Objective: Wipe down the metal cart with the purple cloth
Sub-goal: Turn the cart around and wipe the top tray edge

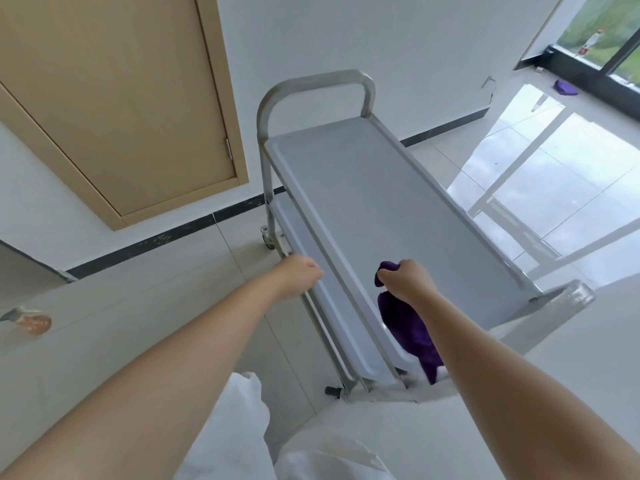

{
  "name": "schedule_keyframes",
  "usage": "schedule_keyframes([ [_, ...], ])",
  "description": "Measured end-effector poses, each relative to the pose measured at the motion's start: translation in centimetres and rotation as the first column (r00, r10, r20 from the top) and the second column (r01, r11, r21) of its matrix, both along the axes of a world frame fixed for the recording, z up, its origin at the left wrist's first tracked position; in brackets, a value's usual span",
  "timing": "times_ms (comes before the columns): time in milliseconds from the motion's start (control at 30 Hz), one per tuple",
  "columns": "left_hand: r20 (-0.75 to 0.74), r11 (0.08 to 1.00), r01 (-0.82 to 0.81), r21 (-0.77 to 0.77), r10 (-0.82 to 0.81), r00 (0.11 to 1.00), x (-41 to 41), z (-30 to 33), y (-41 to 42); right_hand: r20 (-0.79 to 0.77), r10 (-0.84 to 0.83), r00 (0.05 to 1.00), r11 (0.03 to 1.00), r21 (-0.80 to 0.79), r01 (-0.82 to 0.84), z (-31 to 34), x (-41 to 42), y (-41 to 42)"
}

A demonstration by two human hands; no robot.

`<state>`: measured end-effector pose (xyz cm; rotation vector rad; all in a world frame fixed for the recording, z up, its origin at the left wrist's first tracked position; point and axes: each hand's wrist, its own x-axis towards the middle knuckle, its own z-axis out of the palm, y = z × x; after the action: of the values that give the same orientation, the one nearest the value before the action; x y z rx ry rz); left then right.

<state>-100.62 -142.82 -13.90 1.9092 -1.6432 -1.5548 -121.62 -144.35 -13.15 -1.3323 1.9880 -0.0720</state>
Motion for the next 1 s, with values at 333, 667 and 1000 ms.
schedule_keyframes([
  [333,0.063,0.98,-0.139,-0.14,0.149,0.987,6.4,-0.3,-14.3,-0.028,-0.128,0.991,0.979,-0.162,0.122,-3.7,5.3,-9.9],
  [667,0.333,0.802,0.106,-0.588,0.121,0.935,9.6,1.6,-34.9,-0.169,-0.058,0.984,0.996,0.062,0.07,-8.3,11.0,-19.3],
  [1000,0.635,0.723,0.426,-0.544,0.023,0.772,9.1,-1.8,-43.0,-0.385,0.197,0.902,0.974,0.18,-0.136,-9.7,13.3,-19.1],
])
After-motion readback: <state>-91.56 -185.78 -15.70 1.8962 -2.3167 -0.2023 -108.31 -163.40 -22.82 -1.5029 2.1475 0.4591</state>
